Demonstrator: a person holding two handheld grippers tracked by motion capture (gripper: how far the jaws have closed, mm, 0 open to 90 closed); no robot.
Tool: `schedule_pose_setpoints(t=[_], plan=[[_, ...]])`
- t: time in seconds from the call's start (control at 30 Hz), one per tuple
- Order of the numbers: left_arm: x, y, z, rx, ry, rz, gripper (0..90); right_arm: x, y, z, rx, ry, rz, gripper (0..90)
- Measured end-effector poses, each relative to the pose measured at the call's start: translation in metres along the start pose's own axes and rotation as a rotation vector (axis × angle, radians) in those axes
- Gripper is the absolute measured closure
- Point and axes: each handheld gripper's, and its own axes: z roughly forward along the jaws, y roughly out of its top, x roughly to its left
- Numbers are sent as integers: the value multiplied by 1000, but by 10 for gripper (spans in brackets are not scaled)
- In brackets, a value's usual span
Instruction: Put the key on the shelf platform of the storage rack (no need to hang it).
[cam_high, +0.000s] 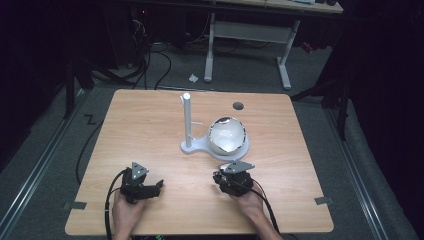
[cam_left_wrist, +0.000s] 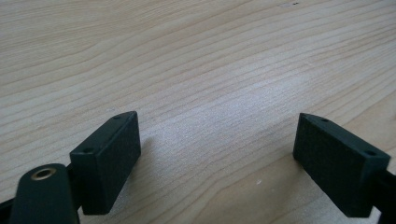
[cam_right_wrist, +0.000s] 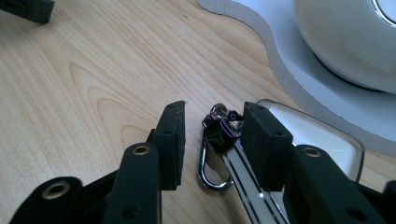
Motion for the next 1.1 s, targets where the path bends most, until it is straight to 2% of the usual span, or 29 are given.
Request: schedule_pose_setpoints(t=[0.33, 0.6, 0.73, 1.0, 1.1], plan=[[0, 0, 0, 0, 0, 0, 153, 6, 0, -1, 3, 6, -27, 645], [0, 0, 0, 0, 0, 0, 153, 9, -3, -3, 3, -13, -27, 639], [0, 0, 0, 0, 0, 0, 153, 12, -3, -5, 17, -27, -49, 674], [0, 0, 0, 0, 0, 0, 153, 12, -11, -11, 29, -34, -27, 677], [0, 0, 0, 0, 0, 0, 153, 12, -14, -7, 59, -29, -22, 677]])
